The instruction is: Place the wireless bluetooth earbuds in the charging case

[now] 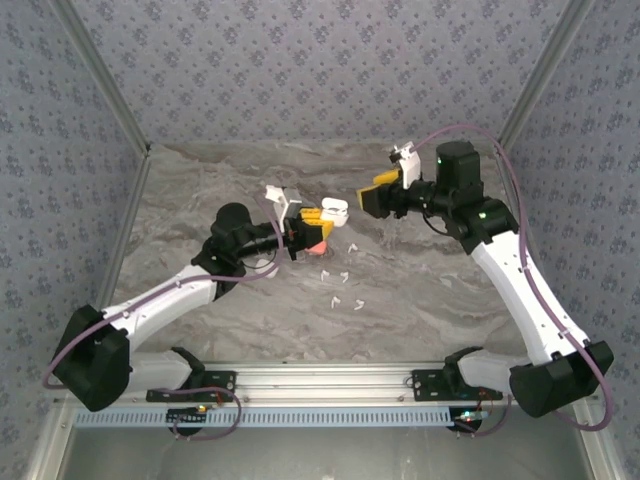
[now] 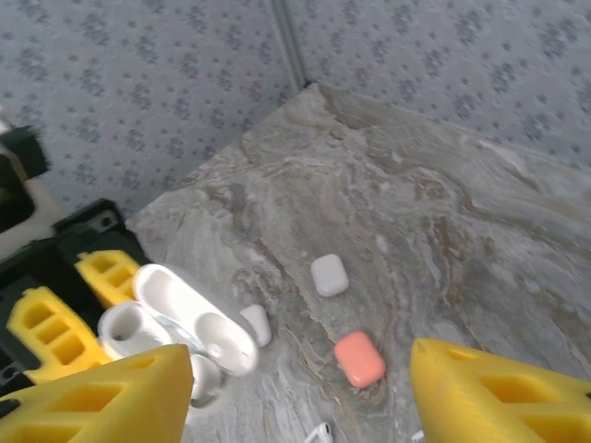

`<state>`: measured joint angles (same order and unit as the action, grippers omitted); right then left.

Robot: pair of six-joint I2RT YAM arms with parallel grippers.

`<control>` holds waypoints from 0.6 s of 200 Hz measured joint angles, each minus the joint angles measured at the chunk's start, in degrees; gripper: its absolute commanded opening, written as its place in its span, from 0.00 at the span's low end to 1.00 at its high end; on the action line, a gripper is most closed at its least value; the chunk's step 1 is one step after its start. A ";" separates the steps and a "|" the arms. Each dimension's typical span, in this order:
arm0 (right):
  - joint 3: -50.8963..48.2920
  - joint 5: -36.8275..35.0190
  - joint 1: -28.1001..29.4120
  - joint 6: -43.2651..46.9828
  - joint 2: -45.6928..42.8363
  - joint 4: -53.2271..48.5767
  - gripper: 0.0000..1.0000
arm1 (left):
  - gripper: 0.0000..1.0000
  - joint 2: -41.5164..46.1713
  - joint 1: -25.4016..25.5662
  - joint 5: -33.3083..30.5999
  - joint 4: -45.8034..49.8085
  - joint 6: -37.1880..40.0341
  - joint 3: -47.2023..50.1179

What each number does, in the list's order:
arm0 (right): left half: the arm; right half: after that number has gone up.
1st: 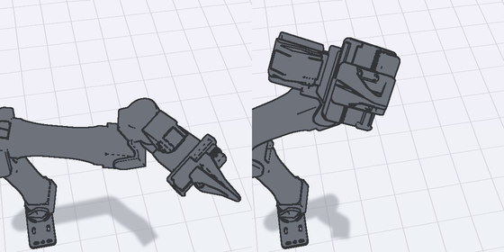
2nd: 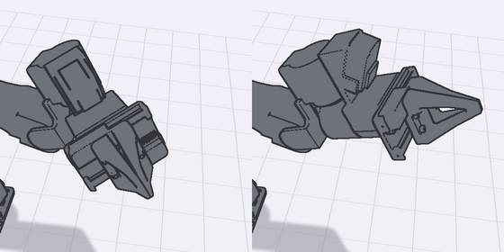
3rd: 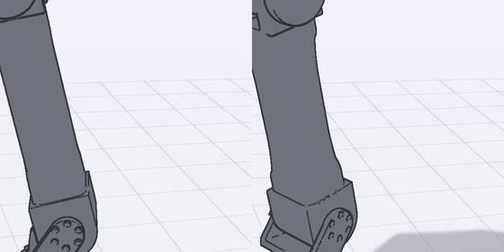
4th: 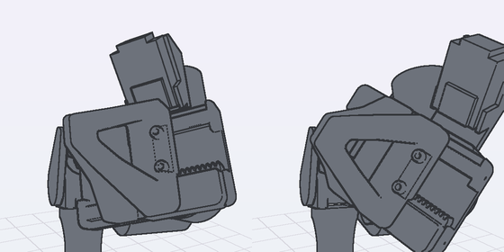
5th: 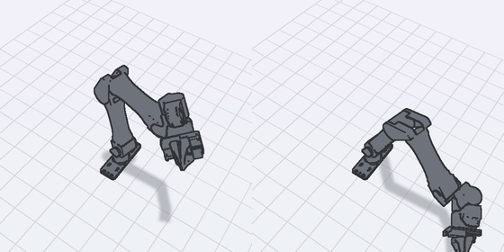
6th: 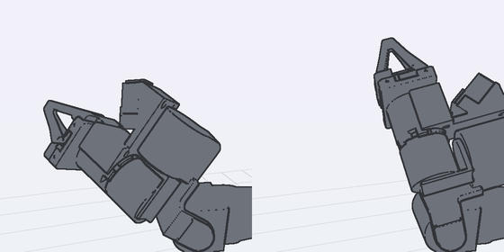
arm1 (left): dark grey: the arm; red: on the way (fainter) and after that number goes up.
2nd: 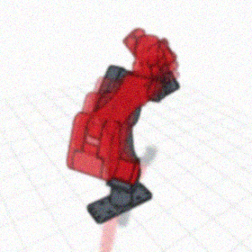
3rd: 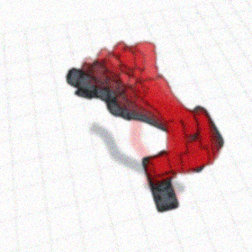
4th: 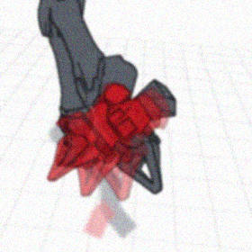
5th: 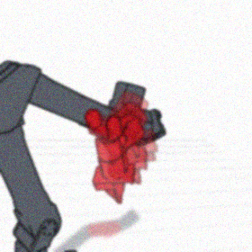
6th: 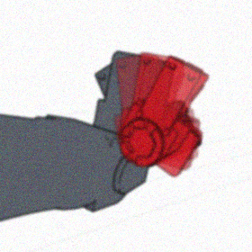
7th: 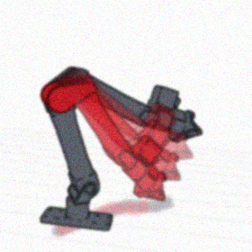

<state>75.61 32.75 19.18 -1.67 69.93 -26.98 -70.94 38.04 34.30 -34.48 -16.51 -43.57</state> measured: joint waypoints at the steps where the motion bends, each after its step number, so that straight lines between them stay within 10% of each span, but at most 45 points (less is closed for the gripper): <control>1: -0.07 -0.11 -0.11 -0.31 0.04 -0.09 0.61 | 0.10 0.04 0.00 -0.09 0.02 0.04 0.00; 120: -5.25 -13.09 1.88 -3.15 31.21 -0.57 0.49 | 0.10 8.74 0.00 -5.70 7.45 4.07 3.30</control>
<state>70.37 19.66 21.06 -4.82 101.14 -27.55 -62.19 38.04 28.60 -27.03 -12.45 -40.27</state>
